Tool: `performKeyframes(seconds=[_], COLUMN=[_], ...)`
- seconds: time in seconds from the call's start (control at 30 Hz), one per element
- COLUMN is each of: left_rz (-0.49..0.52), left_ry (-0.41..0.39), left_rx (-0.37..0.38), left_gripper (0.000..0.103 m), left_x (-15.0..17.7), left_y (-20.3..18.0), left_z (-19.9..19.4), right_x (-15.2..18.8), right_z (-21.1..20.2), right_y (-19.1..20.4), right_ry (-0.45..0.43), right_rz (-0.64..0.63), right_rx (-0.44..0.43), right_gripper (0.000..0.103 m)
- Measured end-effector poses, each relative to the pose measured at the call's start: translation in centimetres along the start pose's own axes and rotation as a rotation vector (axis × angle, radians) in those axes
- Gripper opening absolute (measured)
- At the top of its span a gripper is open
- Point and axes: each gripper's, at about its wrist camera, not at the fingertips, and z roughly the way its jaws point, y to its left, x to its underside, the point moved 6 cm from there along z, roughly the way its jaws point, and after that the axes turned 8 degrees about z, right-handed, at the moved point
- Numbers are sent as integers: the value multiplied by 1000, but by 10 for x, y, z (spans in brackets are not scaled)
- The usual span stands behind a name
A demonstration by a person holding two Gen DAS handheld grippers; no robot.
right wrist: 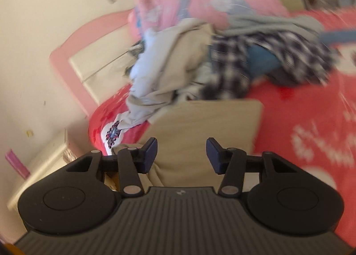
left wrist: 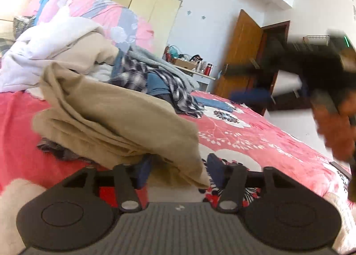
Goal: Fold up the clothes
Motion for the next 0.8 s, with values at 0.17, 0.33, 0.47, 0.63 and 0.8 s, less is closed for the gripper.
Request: performKeyframes(seconds=[0.17, 0.33, 0.47, 0.63, 0.8], left_rz=[-204, -366, -440, -492, -537], left_ry=[-5, -74, -77, 64, 295], left_rx=[-72, -174, -169, -24, 144], left_gripper=[62, 67, 82, 86, 83], left_x=[-14, -38, -64, -73, -60], left_y=[53, 116, 165, 208, 231], left_z=[-25, -47, -35, 21, 84], right_x=[34, 58, 47, 39, 39], right_z=[-12, 5, 30, 73, 107], right_y=[-52, -80, -83, -96, -92], right_ry=[2, 40, 81, 195, 310], right_rz=[291, 537, 576, 643, 624], right_rx=[-17, -95, -125, -115, -110], right_gripper=[49, 50, 54, 63, 63])
